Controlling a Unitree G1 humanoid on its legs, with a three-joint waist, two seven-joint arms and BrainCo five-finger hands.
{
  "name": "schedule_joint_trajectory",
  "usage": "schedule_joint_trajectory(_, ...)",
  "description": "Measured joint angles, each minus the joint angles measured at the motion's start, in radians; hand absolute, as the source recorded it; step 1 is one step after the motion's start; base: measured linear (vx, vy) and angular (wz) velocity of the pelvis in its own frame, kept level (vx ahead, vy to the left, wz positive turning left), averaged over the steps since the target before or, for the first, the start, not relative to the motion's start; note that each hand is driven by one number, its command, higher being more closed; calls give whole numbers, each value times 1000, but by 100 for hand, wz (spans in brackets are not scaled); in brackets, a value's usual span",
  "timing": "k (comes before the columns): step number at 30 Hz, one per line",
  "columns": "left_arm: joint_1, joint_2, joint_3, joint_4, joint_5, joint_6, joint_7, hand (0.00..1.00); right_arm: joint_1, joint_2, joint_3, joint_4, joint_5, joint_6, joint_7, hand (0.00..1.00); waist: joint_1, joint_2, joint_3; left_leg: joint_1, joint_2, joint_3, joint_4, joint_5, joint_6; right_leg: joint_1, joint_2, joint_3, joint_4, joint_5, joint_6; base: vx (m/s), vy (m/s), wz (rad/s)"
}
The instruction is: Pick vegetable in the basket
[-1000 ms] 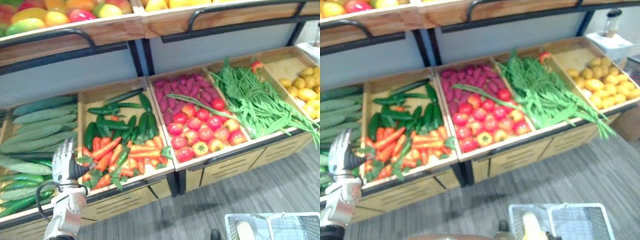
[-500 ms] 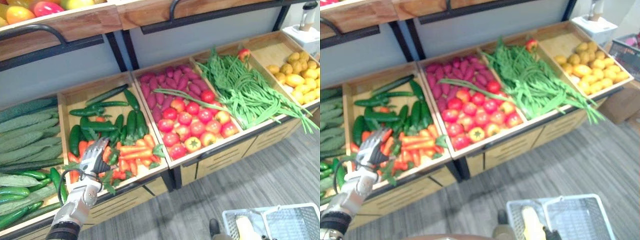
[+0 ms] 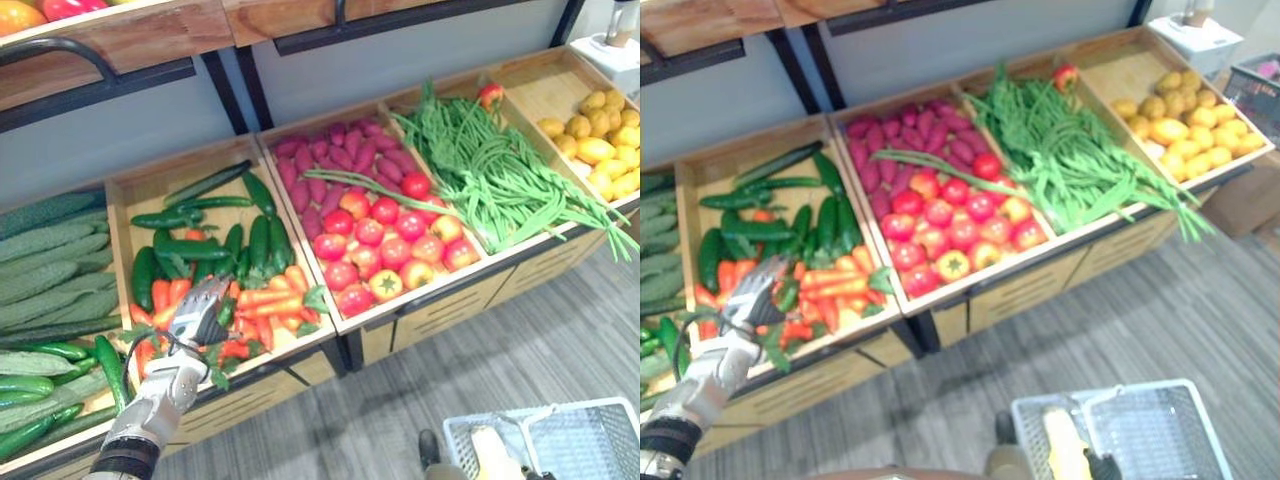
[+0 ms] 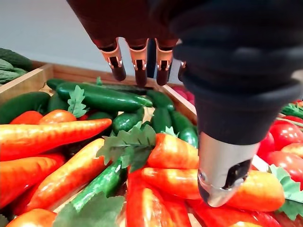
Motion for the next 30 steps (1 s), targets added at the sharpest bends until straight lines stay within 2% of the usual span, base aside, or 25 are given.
schedule_joint_trajectory(7,-24,-1,0,37,0,23,0,0,-10,0,1,-24,0,0,-6,100,1,-2,36,-8,5,14,13,1,1,-22,-3,7,29,-1,0,-40,-21,-4)
schedule_joint_trajectory(11,-41,-3,0,36,0,44,0,0,-24,5,2,-40,0,2,-16,100,2,-8,48,-42,4,35,12,9,4,-77,-2,27,47,0,1,-30,-37,-11)
schedule_joint_trajectory(30,-106,-6,0,34,-1,63,1,0,-52,10,22,-77,1,7,-35,100,8,-15,83,-79,5,76,14,8,3,-143,3,60,68,2,2,16,-18,-5)
